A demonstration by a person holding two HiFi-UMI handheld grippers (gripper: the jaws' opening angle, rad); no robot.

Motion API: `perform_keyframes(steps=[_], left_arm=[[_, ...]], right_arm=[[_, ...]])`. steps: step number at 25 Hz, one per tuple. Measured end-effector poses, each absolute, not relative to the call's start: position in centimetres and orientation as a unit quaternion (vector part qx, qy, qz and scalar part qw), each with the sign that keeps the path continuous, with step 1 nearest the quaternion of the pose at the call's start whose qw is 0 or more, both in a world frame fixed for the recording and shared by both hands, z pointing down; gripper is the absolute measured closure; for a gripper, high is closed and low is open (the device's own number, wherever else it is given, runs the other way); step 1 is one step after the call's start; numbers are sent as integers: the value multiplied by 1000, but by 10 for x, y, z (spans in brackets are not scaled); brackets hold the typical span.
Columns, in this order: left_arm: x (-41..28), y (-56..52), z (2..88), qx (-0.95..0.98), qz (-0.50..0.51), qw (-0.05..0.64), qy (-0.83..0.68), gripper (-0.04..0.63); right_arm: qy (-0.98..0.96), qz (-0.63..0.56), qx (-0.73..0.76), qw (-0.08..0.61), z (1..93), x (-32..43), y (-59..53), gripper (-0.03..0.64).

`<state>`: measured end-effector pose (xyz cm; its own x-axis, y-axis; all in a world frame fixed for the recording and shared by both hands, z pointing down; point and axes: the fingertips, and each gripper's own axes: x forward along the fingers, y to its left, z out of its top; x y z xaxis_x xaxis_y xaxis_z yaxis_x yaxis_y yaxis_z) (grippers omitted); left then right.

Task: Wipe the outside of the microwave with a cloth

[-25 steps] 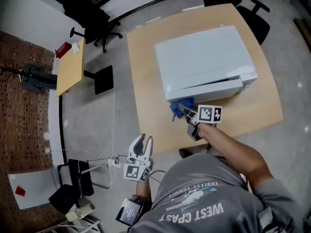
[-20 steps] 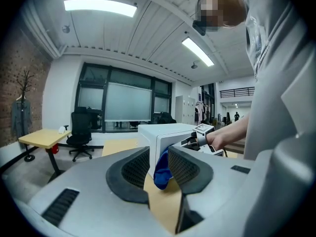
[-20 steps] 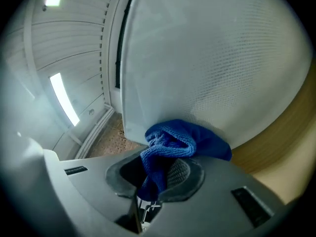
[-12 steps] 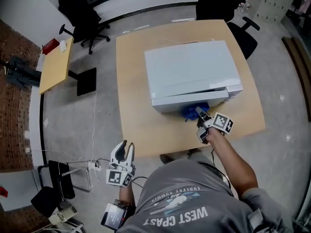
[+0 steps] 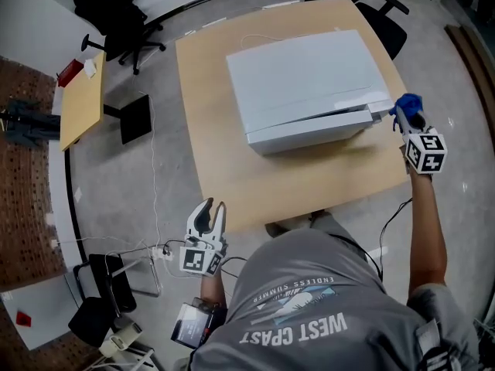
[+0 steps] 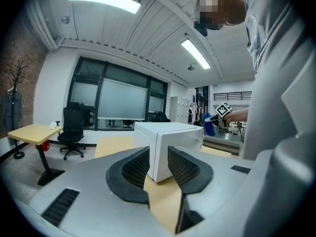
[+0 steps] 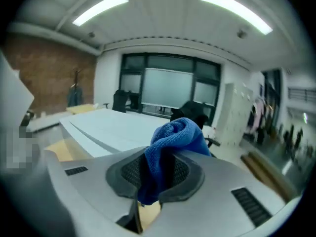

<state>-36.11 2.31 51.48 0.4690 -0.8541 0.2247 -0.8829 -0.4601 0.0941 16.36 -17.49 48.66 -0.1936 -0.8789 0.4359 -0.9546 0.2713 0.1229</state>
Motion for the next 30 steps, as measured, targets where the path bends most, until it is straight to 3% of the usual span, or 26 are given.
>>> perform_keyframes(steps=[5,8,14,18,22,30], left_arm=[[-365,27,512,849,73,94,-514,466],[-373,32,508,841,70,90,-529,466],[-382,39,508,819,72,97,-562,466],[-375,35,505,812,71,91,-572,466],[-362,27,504,812,71,90,-572,466],[-320,3,515,825,74,101,-551,466]], right_arm=[[-797,37,392,458,496,92,-247,554],[-799,3,281,532,519,12,-248,554],[-847,-129,85,509,529,-221,-206,554],[-867,-128,17,481,524,-288,-180,554],[-881,-72,72,461,527,-225,-215,555],[-795,49,329,506,525,87,-318,555]])
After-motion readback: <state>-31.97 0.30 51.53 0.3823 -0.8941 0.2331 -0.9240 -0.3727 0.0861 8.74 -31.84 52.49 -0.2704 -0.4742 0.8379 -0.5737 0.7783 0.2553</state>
